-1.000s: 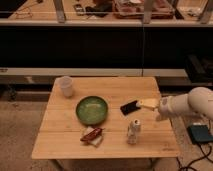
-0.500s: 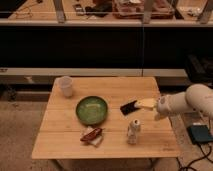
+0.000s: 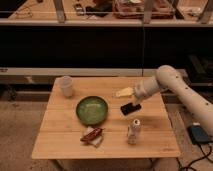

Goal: Pick up the ceramic bowl

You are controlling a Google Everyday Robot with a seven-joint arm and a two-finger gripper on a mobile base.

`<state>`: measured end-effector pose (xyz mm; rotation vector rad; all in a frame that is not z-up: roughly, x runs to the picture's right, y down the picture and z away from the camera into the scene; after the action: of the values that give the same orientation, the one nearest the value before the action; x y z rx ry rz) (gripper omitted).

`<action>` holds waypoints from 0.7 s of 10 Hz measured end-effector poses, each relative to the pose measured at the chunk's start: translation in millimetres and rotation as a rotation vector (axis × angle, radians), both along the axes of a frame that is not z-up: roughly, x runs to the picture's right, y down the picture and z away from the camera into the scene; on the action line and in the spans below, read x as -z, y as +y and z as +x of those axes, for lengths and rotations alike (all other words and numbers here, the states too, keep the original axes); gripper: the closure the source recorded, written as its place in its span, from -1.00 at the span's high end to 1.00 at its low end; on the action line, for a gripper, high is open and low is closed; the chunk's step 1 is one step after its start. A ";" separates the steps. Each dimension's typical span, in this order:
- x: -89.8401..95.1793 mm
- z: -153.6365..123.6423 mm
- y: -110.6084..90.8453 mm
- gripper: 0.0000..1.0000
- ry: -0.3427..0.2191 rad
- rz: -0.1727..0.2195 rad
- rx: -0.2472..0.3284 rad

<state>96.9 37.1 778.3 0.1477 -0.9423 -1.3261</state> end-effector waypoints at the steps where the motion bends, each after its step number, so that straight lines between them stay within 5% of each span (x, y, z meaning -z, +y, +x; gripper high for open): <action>1: -10.8 -21.6 -17.6 0.60 -0.031 0.033 0.042; 4: -41.5 -48.6 -34.7 0.60 -0.040 0.107 0.133; 7: -42.4 -45.9 -34.8 0.60 -0.035 0.109 0.132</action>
<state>51.0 2.2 820.7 0.1960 -0.9225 -1.5016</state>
